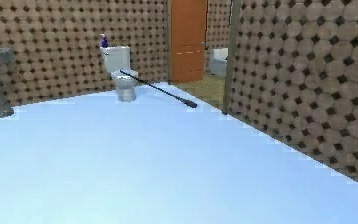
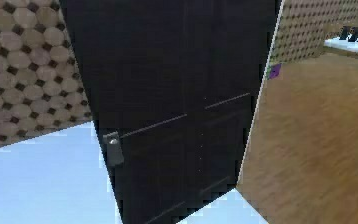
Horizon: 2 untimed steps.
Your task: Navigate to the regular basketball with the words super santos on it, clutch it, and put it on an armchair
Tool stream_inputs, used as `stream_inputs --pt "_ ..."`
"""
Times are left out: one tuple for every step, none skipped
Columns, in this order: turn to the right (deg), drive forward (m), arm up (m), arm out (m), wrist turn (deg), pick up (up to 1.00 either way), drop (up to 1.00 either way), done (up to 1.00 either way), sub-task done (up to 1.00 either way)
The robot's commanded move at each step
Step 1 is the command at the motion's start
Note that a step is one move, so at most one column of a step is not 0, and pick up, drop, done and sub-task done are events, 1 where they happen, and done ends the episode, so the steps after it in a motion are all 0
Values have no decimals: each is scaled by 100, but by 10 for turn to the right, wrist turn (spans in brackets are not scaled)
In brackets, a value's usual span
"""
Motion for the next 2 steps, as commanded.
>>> stream_inputs --pt "0 100 0 0 0 0 0 0 0" --pt "30 0 0 0 0 0 0 0 0"
